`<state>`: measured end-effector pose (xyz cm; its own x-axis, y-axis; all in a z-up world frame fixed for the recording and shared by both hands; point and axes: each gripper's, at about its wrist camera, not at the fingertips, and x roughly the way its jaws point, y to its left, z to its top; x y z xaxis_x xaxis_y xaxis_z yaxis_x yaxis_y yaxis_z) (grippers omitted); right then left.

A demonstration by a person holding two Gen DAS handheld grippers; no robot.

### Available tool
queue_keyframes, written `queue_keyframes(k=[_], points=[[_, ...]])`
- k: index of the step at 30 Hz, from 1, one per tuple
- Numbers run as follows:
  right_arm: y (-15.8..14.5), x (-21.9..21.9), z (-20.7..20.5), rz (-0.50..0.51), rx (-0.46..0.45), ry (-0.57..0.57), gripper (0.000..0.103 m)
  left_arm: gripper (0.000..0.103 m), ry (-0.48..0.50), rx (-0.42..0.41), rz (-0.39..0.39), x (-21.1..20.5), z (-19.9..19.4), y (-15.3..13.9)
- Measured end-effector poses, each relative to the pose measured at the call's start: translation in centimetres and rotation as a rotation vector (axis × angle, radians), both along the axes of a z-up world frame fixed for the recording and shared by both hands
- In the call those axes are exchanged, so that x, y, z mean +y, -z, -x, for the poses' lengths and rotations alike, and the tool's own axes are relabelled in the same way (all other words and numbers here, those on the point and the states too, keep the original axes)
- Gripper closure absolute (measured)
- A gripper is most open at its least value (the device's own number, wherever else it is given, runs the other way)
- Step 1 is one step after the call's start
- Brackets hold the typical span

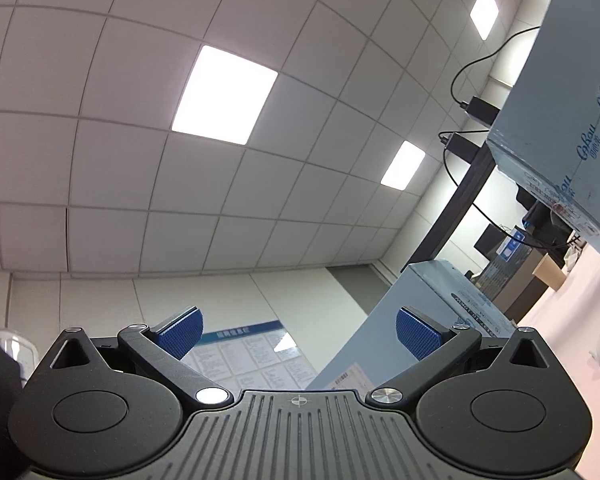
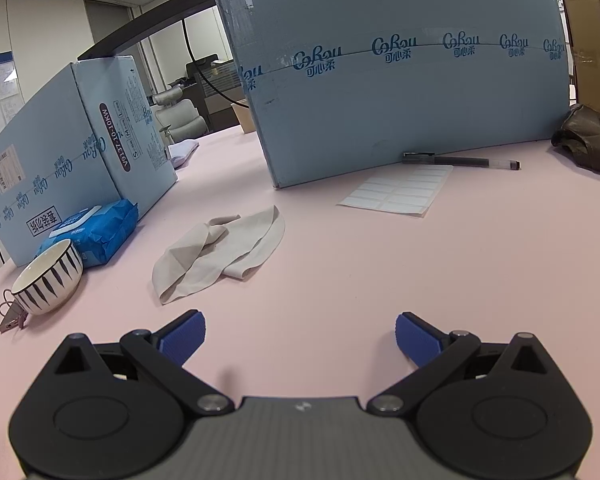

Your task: Fold clothes

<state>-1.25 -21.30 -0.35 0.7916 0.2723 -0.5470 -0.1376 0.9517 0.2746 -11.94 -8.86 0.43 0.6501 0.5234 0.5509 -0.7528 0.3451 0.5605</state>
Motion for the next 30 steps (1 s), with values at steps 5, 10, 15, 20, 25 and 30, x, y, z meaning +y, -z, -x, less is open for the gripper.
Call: queue_keyframes(k=[5,10,15,20,25,30], points=[[0.0,0.2,0.0,0.013,0.000,0.000,0.000,0.000,0.031,0.027,0.023,0.0,0.1,-0.1],[0.0,0.3,-0.1,0.014,0.001,0.000,0.000,0.000,0.102,0.118,0.139,1.0,-0.1,-0.8],[-0.1,0.3,-0.2,0.006,0.000,0.000,0.000,0.000,0.169,0.228,0.336,3.4,-0.8,-1.9],[-0.1,0.4,-0.2,0.011,-0.003,-0.002,0.000,0.000,0.200,0.342,0.529,6.2,-2.0,-2.4],[-0.2,0.5,-0.1,0.011,-0.013,-0.017,0.000,0.000,0.226,0.445,0.664,8.3,-3.0,-2.1],[-0.3,0.5,0.0,0.010,-0.017,-0.023,0.000,0.000,0.279,0.547,0.894,11.7,-4.6,-1.9]])
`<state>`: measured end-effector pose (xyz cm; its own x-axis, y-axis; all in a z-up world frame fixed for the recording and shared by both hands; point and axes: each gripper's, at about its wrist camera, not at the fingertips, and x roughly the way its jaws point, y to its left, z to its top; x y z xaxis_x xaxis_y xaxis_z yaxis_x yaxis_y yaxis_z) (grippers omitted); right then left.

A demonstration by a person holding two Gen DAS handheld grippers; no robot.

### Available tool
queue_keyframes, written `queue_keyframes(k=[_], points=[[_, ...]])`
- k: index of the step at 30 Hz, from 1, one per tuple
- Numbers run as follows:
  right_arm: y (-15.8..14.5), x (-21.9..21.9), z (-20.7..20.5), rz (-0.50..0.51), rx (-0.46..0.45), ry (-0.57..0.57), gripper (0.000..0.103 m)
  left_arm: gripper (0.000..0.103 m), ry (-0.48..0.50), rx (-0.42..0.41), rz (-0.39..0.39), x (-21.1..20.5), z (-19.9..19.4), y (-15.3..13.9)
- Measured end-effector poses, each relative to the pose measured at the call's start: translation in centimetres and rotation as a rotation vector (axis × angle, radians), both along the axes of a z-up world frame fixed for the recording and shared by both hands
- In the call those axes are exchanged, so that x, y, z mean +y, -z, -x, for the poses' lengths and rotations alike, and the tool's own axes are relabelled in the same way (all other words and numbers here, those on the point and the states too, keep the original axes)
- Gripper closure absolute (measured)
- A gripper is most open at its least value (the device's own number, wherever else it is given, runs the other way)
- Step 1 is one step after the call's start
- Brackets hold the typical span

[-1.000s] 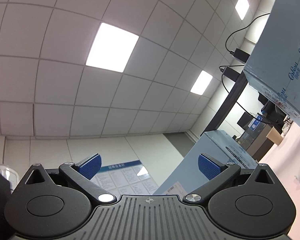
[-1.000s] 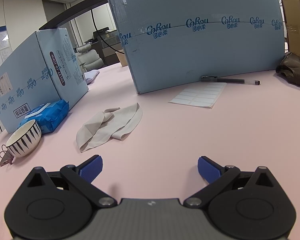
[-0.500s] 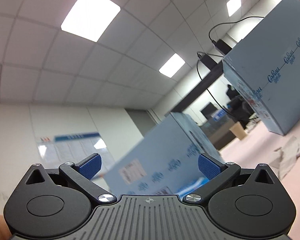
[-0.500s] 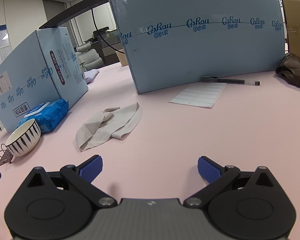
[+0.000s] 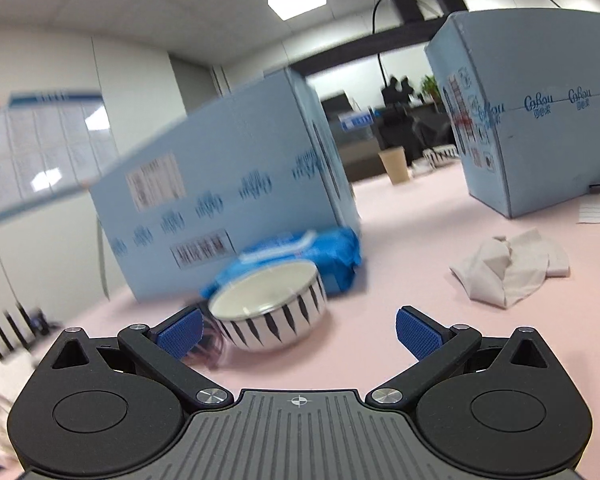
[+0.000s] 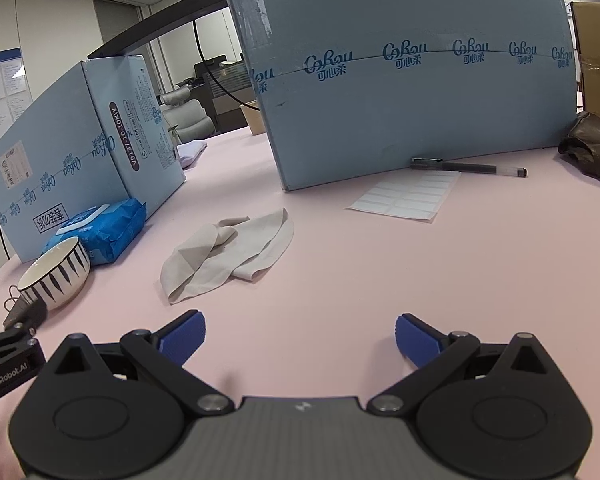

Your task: Fold clothes

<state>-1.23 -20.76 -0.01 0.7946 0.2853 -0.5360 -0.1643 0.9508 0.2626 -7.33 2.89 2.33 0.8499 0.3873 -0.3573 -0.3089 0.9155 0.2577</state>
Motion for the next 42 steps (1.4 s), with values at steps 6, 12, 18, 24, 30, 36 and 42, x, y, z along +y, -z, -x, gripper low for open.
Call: queue_keyframes(k=[6,12,18,24,30,36,42], points=[[-0.6,1.1,0.3,0.060,-0.044,-0.004,0.000,0.000,-0.032,0.149,0.232,3.3,-2.0,1.3],[-0.6,2.2,0.1,0.118,-0.043,-0.017,0.000,0.000,-0.022,0.201,0.207,2.7,-2.3,1.8],[-0.8,2.5,0.2,0.124,-0.055,-0.026,0.000,0.000,-0.004,0.198,0.341,4.7,-2.4,1.6],[-1.7,1.4,1.3,-0.026,-0.095,-0.099,0.000,0.000,-0.005,0.207,0.323,4.4,-2.6,1.6],[-3.5,-2.3,1.3,-0.405,-0.107,-0.194,0.000,0.000,-0.005,0.207,0.325,4.5,-2.6,1.6],[-4.1,-1.2,0.4,-0.159,-0.123,-0.092,0.000,0.000,-0.001,0.205,0.327,4.8,-2.5,1.7],[-2.4,2.1,0.5,0.151,-0.121,0.016,0.000,0.000,-0.002,0.205,0.327,4.6,-2.5,1.7]])
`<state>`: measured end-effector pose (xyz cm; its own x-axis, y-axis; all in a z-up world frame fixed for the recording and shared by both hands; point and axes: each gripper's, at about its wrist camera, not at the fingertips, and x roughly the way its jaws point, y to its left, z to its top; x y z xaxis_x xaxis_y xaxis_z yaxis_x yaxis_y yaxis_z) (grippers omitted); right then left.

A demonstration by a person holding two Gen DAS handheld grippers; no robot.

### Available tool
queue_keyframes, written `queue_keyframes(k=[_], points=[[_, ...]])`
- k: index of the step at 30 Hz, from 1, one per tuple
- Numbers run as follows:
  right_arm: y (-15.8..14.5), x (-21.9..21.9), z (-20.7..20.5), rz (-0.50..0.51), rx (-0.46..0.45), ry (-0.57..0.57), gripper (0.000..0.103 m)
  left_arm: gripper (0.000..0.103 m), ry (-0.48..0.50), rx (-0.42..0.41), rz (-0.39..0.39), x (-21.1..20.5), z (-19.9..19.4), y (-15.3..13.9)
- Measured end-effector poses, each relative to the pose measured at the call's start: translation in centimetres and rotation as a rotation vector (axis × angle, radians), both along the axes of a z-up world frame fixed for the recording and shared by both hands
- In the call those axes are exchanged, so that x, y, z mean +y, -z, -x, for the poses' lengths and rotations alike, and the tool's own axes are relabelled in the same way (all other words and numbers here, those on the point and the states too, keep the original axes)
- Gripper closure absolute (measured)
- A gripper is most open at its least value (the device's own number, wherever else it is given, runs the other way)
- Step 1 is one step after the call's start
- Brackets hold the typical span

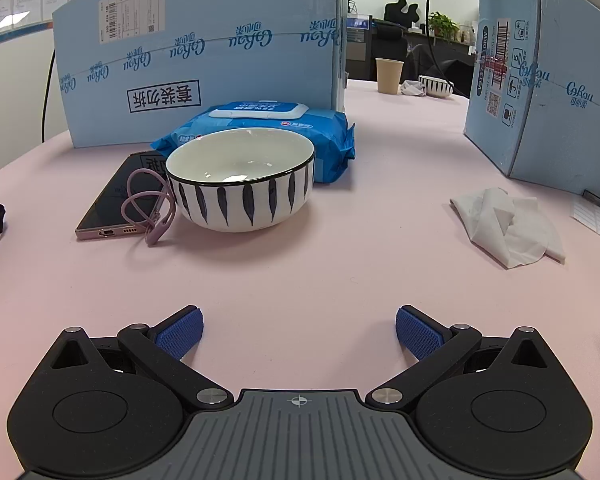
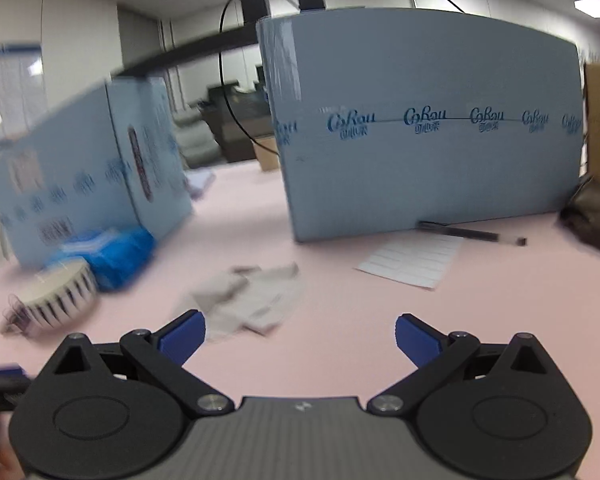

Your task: Fold clothes

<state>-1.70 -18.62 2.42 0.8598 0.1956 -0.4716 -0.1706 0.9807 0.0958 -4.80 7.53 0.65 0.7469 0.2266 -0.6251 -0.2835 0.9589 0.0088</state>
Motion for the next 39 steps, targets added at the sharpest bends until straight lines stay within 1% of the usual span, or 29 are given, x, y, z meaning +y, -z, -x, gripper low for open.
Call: queue_keyframes(k=[3,4,7,11,17,19,21,24,27,31,36,37,39], points=[[0.7,0.4,0.2,0.021,0.002,0.006,0.000,0.000,0.000,0.001,-0.002,0.0,0.0,0.0],[1.0,0.5,0.0,0.024,0.016,-0.004,0.000,0.000,0.000,0.001,-0.001,0.0,0.0,0.0],[1.4,1.0,-0.3,0.067,0.050,0.016,0.000,0.000,0.000,0.001,-0.001,0.0,0.0,0.0],[1.4,1.4,0.2,0.071,0.046,-0.001,0.000,0.000,0.000,0.001,0.000,0.0,0.0,0.0],[1.1,2.3,1.5,0.011,0.050,-0.092,0.000,0.000,-0.002,-0.006,0.012,0.0,0.2,-0.1],[0.9,2.9,1.9,0.004,0.046,-0.115,0.000,0.000,-0.024,-0.009,0.005,0.1,0.6,-0.2],[0.7,3.7,2.3,0.003,0.038,-0.137,0.000,0.000,-0.040,-0.011,0.014,0.5,0.9,-0.3],[0.2,4.7,2.8,-0.002,0.026,-0.168,0.000,0.000,-0.080,-0.037,0.017,1.4,1.8,-0.7],[-0.3,5.8,3.1,-0.024,0.023,-0.210,0.000,0.000,-0.108,-0.062,-0.019,2.4,3.2,-1.2],[-1.5,9.1,3.6,-0.033,0.018,-0.301,0.000,0.000,-0.162,-0.117,-0.072,4.9,6.4,-2.9],[-3.1,15.0,4.8,-0.028,-0.007,-0.449,0.000,0.000,-0.299,-0.192,-0.151,10.1,11.4,-5.3],[-3.3,16.4,5.0,-0.028,-0.010,-0.480,0.000,0.000,-0.347,-0.204,-0.167,11.9,12.9,-5.9],[-3.7,19.3,5.5,-0.025,-0.013,-0.539,0.001,0.000,-0.395,-0.212,-0.174,14.0,14.4,-6.4]])
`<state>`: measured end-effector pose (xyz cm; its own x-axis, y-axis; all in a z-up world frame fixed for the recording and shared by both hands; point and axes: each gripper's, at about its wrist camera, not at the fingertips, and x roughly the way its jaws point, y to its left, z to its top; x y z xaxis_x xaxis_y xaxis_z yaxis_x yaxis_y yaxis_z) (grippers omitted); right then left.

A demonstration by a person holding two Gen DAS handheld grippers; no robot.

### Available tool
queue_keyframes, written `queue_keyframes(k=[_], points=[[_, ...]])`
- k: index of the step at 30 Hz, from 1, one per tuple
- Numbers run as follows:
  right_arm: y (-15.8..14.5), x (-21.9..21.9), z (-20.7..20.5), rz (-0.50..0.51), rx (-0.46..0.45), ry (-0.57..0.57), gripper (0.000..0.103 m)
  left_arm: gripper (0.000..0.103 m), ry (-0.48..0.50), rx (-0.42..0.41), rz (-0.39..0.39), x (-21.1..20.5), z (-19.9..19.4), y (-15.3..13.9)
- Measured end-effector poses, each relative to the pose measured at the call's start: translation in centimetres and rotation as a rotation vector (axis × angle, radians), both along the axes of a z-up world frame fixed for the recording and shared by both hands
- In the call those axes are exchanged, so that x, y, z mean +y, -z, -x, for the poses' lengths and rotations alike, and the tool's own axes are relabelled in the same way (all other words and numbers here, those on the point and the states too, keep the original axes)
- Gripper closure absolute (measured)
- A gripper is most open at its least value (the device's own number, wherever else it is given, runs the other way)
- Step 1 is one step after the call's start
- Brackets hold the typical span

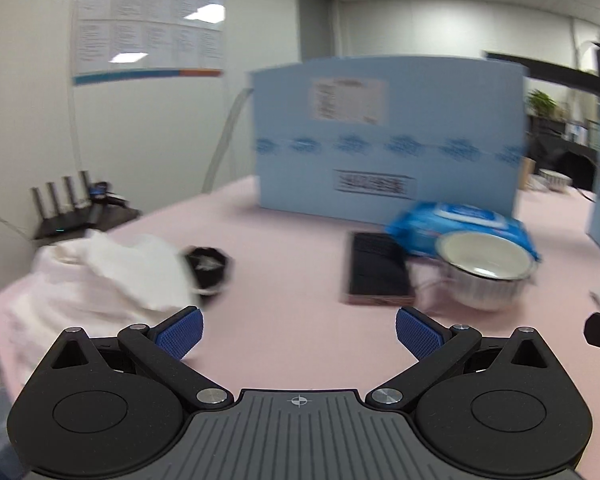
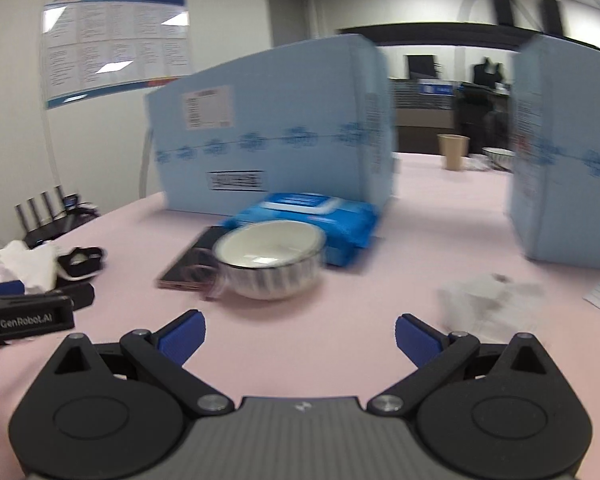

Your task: Fold clothes

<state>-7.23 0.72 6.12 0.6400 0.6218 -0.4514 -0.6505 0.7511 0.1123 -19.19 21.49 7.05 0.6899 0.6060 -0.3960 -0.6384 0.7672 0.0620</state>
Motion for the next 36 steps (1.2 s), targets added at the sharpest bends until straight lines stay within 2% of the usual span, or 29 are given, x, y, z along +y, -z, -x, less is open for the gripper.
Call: queue_keyframes(k=[7,14,21,28,34,36], points=[[-0.3,9.2,1.7,0.019,0.012,-0.158,0.004,0.000,-0.191,-0.015,0.012,8.7,6.3,-0.8],[-0.3,15.4,2.5,0.013,0.051,-0.246,0.007,0.000,-0.228,-0.052,0.068,12.5,9.5,-0.7],[0.2,16.5,2.5,0.014,0.068,-0.253,0.007,0.001,-0.229,-0.051,0.089,13.1,10.1,0.3],[1.1,16.5,2.1,0.040,0.100,-0.235,0.004,0.000,-0.228,-0.099,0.189,14.5,10.4,1.0],[1.6,16.7,2.3,0.055,0.085,-0.240,0.004,0.000,-0.230,-0.114,0.189,14.4,10.4,1.1],[1.8,16.7,2.2,0.053,0.106,-0.250,0.005,0.000,-0.222,-0.116,0.193,14.4,10.3,1.0]])
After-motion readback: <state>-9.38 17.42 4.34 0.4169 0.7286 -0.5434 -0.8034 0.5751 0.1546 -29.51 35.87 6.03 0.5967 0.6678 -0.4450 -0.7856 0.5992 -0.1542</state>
